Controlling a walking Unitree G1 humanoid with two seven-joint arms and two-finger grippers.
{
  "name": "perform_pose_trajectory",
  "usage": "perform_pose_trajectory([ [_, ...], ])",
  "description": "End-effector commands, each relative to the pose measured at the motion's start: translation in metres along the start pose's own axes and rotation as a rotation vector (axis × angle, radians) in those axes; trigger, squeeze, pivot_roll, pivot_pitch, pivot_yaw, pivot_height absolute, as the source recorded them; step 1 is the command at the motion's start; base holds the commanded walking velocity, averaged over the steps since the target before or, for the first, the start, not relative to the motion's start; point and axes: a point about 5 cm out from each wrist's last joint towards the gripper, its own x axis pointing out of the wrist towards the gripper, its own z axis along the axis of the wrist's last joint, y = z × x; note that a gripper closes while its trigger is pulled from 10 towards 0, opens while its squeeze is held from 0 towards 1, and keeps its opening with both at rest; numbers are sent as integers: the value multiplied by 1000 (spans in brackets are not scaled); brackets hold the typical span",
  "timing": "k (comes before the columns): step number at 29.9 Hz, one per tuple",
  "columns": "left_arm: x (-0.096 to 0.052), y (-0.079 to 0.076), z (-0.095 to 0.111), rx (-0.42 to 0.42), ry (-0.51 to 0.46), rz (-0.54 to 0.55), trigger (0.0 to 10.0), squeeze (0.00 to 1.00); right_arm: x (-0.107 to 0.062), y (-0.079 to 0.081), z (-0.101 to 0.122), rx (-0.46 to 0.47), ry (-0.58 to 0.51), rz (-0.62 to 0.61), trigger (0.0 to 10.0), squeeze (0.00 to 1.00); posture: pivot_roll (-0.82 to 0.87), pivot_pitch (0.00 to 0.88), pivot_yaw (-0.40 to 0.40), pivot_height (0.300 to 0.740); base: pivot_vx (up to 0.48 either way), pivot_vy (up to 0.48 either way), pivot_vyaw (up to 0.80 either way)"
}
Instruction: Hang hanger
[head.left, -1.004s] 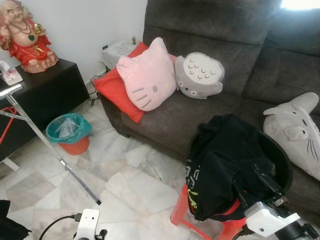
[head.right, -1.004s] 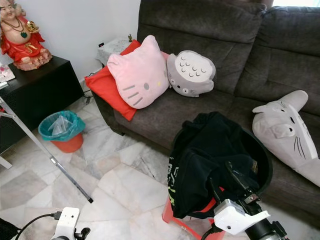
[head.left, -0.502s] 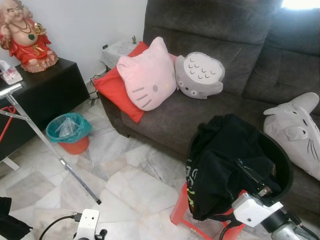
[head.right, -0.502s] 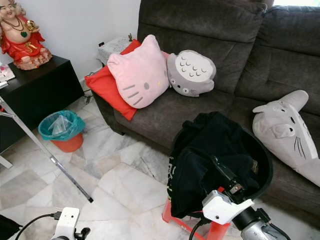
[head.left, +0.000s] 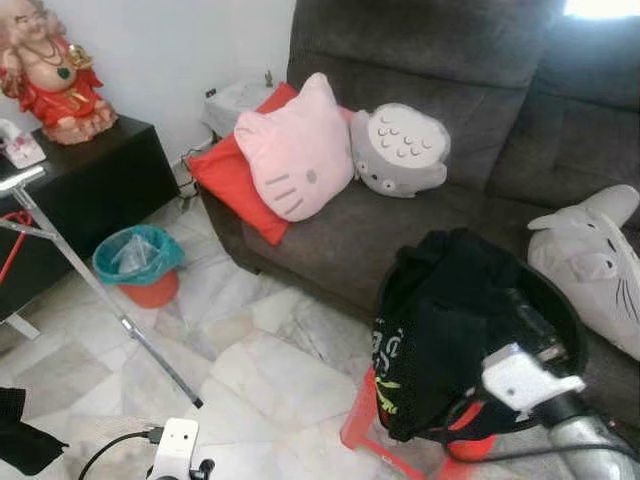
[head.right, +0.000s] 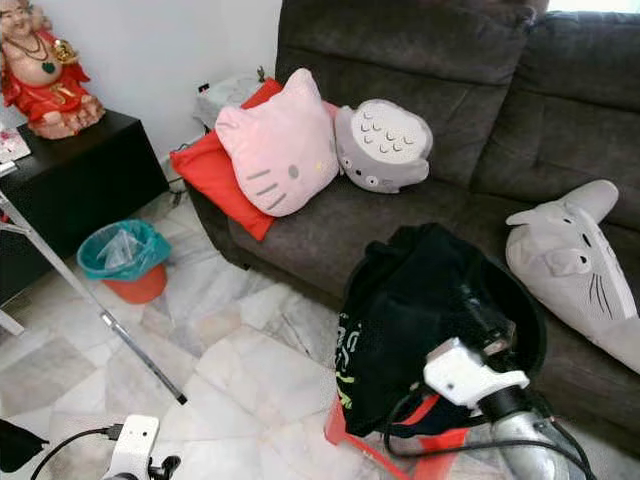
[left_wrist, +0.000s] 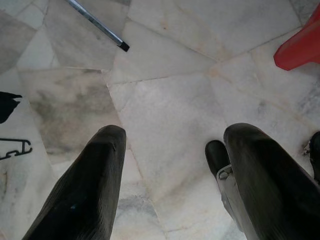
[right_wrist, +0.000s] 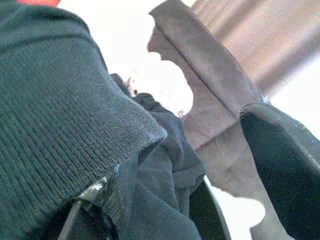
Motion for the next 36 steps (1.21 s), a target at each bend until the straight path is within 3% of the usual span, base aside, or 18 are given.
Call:
perform_pose_trajectory([
  [1,-1,3,-3,-4,6,10,10000,0,1,-5,1,87,10,-57,10000,0,-163,0,61,736,0,0,0],
  [5,-1,3,-2,-4,6,10,10000,0,3,-2,3,138,-6,-33,10000,0,-162,0,62,736,0,0,0],
  [11,-1,3,-2,0,6,10,10000,0,-5,18,5,192,-1,128,10000,0,-162,0,63,736,0,0,0],
  [24,-1,3,-2,3,5,9,10000,0,-11,34,-1,248,51,319,10000,0,-160,0,64,736,0,0,0],
  [30,-1,3,-3,5,4,10,10000,0,-10,36,20,305,-89,382,10000,0,-160,0,62,736,0,0,0],
  [36,-1,3,-2,3,1,12,10000,0,-9,33,25,298,-110,402,10000,0,-162,0,62,736,0,0,0],
])
